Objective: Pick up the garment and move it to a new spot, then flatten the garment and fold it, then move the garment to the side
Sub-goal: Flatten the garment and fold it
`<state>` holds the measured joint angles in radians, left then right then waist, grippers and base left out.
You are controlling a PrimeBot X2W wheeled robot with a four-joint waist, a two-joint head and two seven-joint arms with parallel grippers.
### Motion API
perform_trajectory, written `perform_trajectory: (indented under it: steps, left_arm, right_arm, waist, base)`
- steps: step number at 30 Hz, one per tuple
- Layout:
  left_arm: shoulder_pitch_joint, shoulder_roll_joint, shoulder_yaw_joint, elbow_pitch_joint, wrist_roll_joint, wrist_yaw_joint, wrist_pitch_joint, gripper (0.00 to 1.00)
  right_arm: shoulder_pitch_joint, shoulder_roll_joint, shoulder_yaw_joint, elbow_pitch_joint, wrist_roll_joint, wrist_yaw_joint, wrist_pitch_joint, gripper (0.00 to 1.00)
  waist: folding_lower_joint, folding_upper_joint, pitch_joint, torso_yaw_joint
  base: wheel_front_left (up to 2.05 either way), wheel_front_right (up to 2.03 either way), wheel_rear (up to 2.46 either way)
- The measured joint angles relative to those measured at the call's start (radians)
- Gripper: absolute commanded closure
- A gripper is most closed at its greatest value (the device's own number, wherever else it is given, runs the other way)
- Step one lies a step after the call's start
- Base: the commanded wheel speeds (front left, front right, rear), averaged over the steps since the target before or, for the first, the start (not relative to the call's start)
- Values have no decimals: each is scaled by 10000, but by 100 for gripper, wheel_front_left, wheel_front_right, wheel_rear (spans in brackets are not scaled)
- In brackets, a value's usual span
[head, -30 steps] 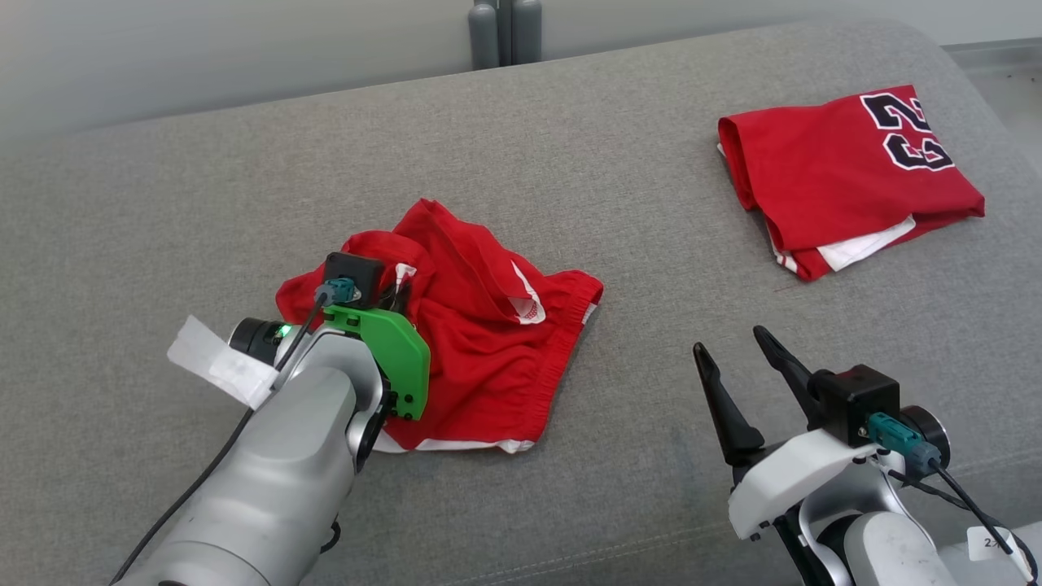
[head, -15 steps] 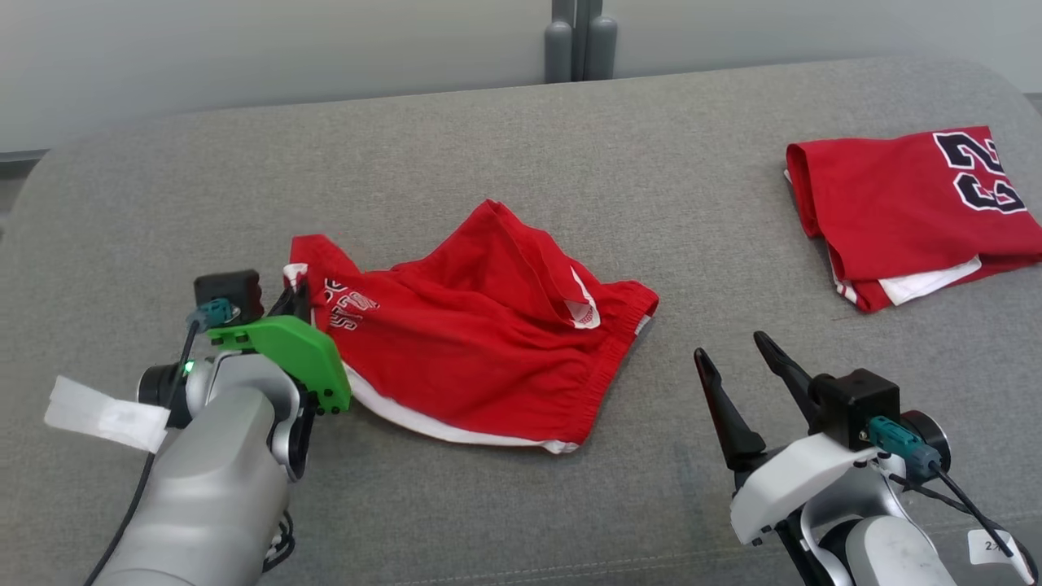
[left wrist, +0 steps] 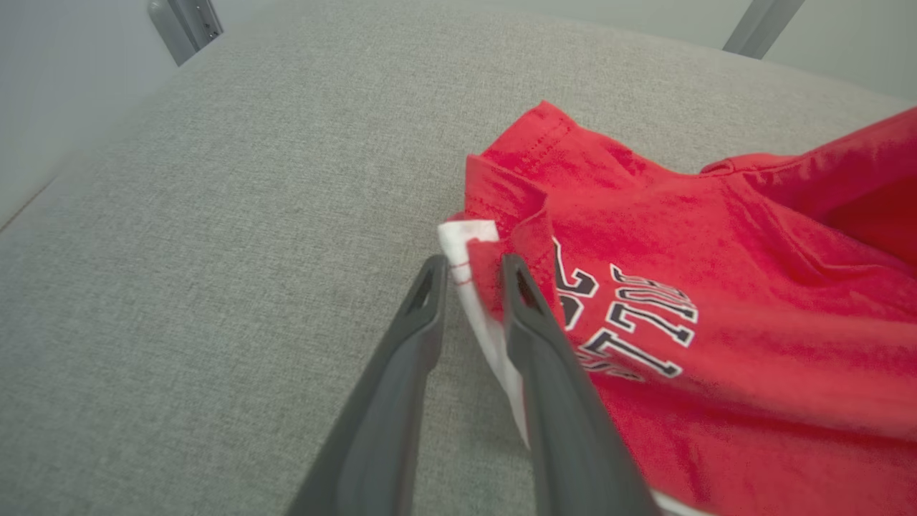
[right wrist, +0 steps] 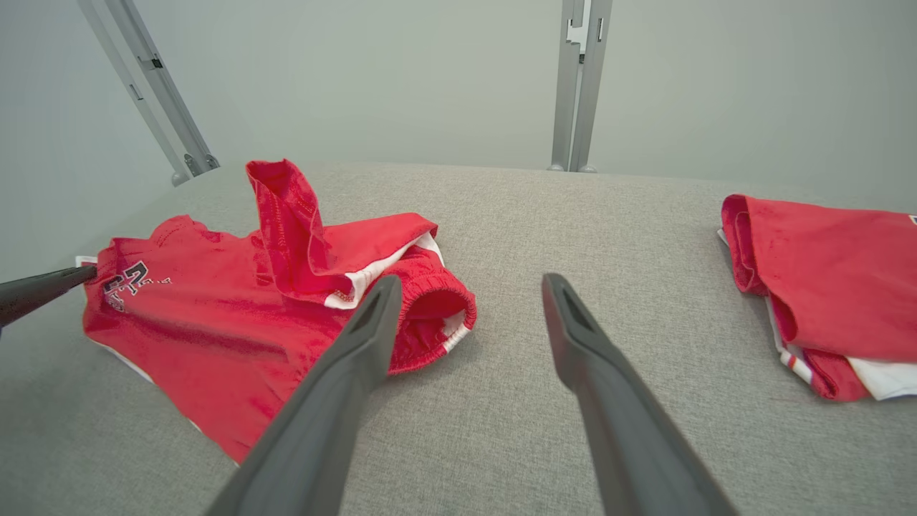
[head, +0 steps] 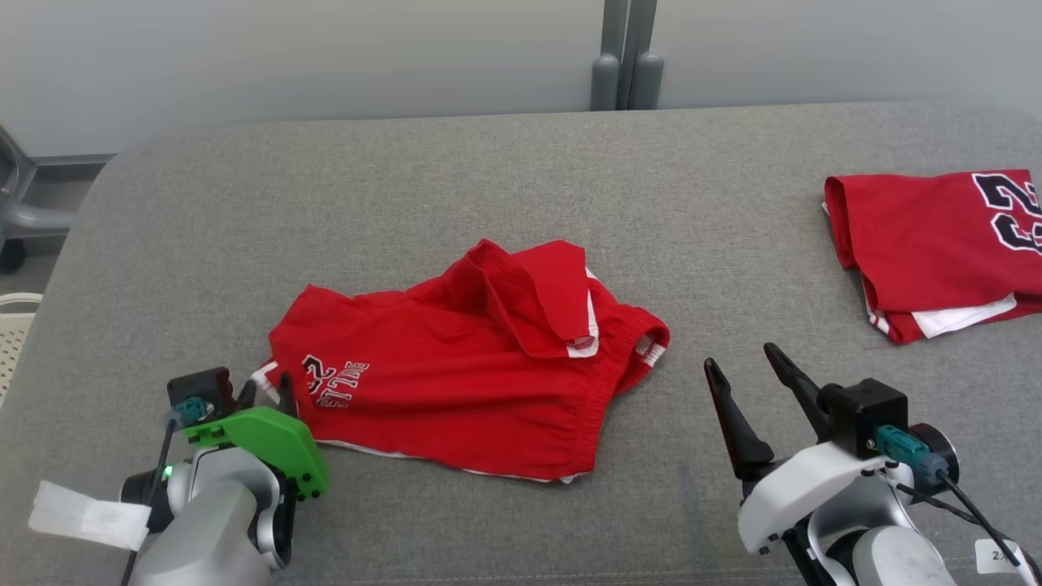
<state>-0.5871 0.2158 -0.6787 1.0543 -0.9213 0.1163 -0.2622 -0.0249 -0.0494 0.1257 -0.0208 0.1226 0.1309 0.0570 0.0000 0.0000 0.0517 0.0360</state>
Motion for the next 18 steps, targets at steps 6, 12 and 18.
perform_trajectory:
  steps: [6, 12, 18]
  left_arm:
    - [667, 353, 337, -815, -4, 313, -2, 0]
    - [1512, 1022, 1055, -2650, 476, 516, -6, 0]
    - [2948, 1432, 2121, -5325, 1519, 719, -15, 0]
  right_arm:
    - [11, 2, 44, -2, 54, 0, 27, 0]
    - [105, 4, -40, 6, 65, 0, 29, 0]
    - [367, 2, -199, 35, 46, 0, 88, 0]
  waist:
    - [0, 0, -134, 65]
    - [0, 0, -271, 76]
    - [0, 0, -450, 174]
  base:
    - [0, 0, 0]
    - [0, 0, 0]
    - [0, 0, 0]
